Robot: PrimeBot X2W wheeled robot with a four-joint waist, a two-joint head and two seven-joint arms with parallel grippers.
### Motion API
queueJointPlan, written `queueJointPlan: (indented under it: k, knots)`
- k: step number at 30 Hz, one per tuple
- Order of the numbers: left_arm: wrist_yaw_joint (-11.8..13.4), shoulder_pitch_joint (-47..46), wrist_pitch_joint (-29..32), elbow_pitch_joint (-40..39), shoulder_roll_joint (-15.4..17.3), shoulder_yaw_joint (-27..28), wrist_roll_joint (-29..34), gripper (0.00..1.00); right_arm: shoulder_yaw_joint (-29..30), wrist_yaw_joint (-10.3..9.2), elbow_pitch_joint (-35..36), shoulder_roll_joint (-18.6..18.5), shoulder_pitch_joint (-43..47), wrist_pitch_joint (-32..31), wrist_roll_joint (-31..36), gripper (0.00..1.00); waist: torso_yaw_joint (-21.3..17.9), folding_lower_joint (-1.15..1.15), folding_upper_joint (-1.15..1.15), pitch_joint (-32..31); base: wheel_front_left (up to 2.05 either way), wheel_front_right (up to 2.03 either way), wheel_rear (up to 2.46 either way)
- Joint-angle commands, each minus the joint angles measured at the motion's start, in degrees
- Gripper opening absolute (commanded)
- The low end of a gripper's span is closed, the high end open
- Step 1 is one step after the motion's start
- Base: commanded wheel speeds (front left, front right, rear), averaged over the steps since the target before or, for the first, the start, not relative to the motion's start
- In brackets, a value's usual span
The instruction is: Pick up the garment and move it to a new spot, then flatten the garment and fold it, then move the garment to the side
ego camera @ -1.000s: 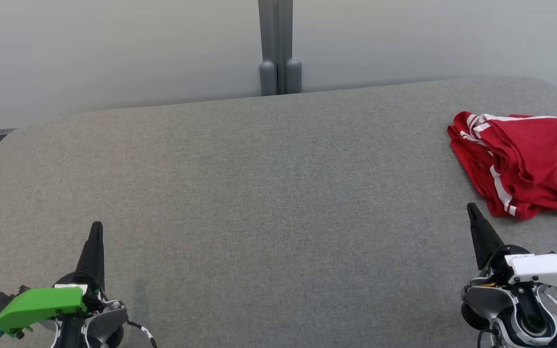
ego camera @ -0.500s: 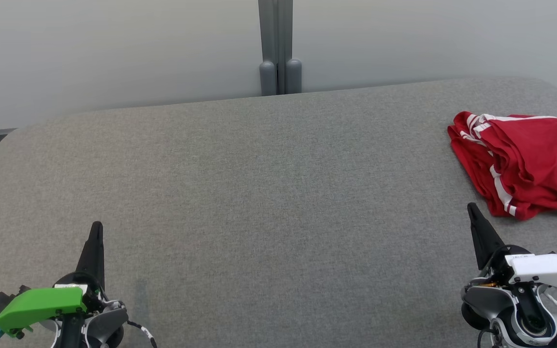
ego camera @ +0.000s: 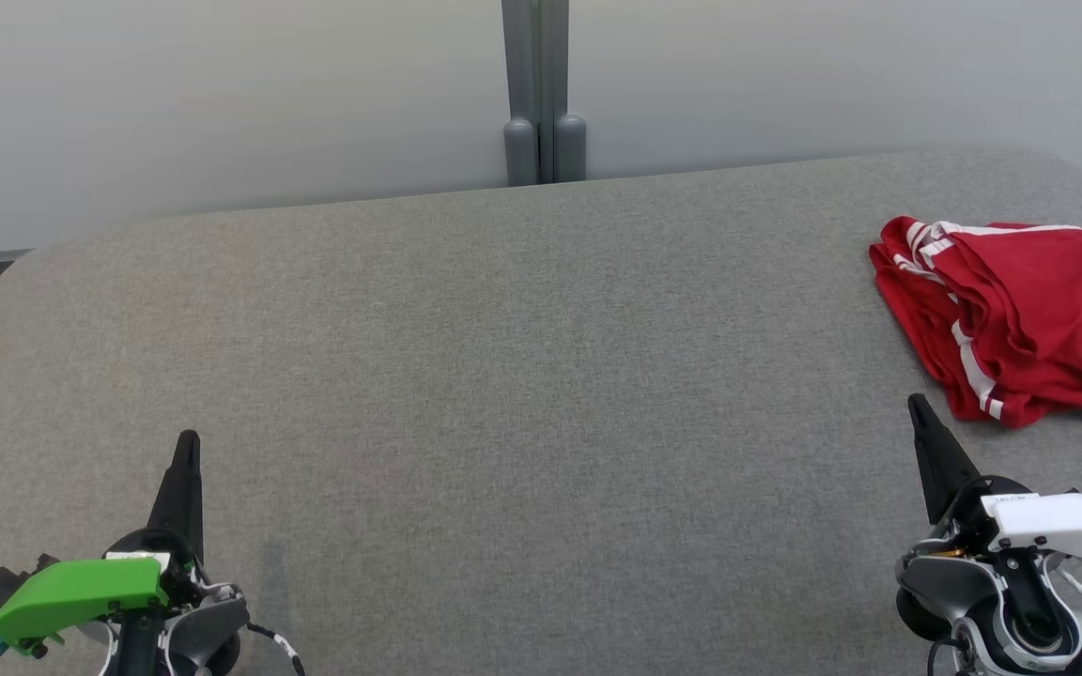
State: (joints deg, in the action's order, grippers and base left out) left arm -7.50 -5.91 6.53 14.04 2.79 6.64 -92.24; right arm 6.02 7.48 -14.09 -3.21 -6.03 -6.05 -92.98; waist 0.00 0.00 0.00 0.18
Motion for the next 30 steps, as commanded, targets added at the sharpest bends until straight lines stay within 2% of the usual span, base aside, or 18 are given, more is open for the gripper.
queueJointPlan:
  k: [1, 30]
  knots:
    - [-0.2, -0.6, 0.2, 0.0, 0.1, 0.1, -0.3, 0.0, 0.1, 0.02, -0.1, 0.0, -0.4, -0.3, 0.4, 0.0, 0.0, 0.0, 0.0, 0.0, 0.0, 0.0, 0.0]
    - [-0.2, -0.6, 0.2, 0.0, 0.1, 0.0, -0.3, 0.0, 0.3, 0.02, -0.1, 0.1, -0.4, -0.4, 0.4, 0.0, 0.0, 0.0, 0.0, 0.0, 0.0, 0.0, 0.0]
